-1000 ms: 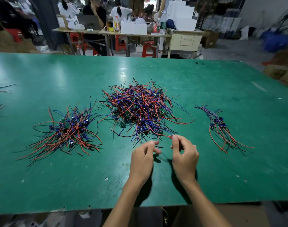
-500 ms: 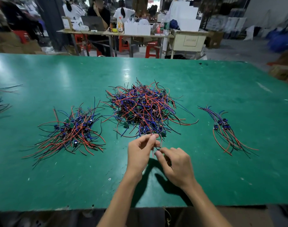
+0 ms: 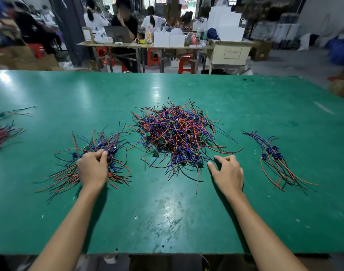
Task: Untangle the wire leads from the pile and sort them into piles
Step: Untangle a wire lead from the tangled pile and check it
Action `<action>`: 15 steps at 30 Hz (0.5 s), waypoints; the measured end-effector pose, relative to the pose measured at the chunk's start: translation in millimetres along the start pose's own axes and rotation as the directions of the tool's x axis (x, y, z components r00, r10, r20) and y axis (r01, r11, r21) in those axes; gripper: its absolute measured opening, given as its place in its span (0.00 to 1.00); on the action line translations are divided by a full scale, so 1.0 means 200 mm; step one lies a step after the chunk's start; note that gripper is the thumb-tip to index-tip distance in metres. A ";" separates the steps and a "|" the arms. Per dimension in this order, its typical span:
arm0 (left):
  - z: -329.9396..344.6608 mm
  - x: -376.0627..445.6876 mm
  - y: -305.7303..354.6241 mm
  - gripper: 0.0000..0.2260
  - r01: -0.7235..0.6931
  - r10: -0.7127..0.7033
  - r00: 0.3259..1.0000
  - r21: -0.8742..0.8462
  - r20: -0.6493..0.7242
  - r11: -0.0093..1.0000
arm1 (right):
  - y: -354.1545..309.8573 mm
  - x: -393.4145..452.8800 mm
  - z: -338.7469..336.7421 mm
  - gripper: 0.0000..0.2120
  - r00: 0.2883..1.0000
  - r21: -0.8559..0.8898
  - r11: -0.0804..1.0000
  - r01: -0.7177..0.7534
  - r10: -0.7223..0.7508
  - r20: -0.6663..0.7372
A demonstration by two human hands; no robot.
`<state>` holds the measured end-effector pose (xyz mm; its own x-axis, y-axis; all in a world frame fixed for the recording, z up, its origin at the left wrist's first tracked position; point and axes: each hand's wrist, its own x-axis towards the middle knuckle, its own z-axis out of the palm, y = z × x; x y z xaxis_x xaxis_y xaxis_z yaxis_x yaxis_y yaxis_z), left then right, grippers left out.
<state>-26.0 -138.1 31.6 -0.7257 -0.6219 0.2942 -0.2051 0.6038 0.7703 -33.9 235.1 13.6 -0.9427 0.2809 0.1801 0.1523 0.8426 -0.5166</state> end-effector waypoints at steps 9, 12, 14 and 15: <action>0.00 -0.09 0.12 0.13 -0.184 0.251 0.958 0.367 -0.142 0.912 | 0.00 0.00 0.01 0.08 0.995 0.078 0.997 -0.023 0.031 -0.097; 0.04 -0.23 0.20 0.13 -0.233 0.300 0.945 0.373 -0.132 0.898 | 0.01 -0.02 0.00 0.07 0.988 0.182 0.981 -0.063 0.086 -0.125; 0.09 -0.34 0.25 0.12 -0.316 0.342 0.938 0.282 -0.048 0.906 | 0.02 -0.04 -0.01 0.07 0.985 0.197 0.977 -0.083 0.110 -0.133; 0.11 -0.40 0.26 0.11 -0.369 0.376 0.927 0.212 0.010 0.905 | 0.03 -0.06 -0.02 0.07 0.983 0.202 0.976 -0.084 0.114 -0.145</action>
<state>6.1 -46.0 36.4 -0.7563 -0.3442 0.5564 -0.0565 0.8816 0.4686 -21.0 238.5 11.7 -0.8660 0.4390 0.2396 0.1677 0.7062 -0.6879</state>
